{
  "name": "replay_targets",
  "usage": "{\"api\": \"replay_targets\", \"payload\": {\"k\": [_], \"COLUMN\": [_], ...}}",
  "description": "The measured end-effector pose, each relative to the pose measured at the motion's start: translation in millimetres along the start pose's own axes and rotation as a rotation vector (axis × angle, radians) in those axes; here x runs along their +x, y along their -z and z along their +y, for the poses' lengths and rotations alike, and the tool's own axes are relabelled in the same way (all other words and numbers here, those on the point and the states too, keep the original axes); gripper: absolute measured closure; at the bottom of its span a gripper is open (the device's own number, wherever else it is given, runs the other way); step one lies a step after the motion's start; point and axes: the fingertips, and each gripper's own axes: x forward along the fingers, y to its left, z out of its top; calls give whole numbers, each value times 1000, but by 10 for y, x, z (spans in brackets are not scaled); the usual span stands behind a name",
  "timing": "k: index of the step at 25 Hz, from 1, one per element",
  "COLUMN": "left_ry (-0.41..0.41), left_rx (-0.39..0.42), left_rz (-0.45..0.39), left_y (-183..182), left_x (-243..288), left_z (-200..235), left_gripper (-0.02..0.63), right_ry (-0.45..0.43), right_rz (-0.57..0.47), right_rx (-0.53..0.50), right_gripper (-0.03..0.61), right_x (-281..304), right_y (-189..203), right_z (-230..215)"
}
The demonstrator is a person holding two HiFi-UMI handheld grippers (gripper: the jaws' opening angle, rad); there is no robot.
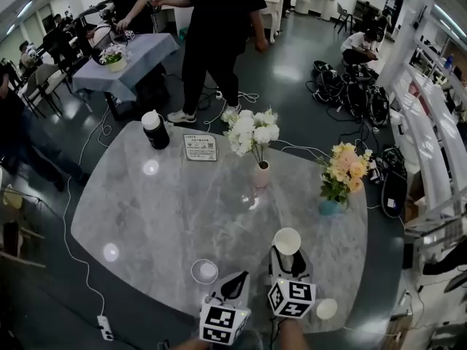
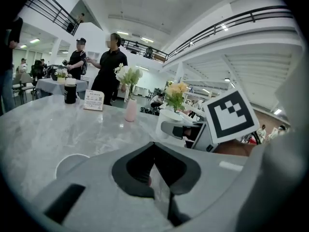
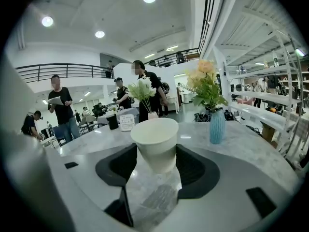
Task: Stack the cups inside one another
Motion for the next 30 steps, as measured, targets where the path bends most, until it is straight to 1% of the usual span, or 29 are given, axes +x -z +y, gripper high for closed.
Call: {"api": "replay_targets", "payload": {"k": [6, 12, 22, 30], "left_ry": [-59, -161, -323, -396], "left_rx": [-35, -57, -108, -150], "left_rz": [-58, -105, -147, -166], "left_y": [-132, -178, -163, -56], "left_x": [-292, -660, -1184, -1455], "left_z": [176, 507, 1036, 1243], "left_gripper": [617, 617, 617, 617], "right_ry": [-50, -125, -275, -398], "right_rz": [-15, -21, -11, 17], "right_rx": [-27, -58, -115, -154], "right_gripper": [342, 342, 342, 342], "right_x": [-192, -354, -451, -504], "right_y": [-121, -173, -204, -94], "right_z": [266, 635, 1334, 1861]}}
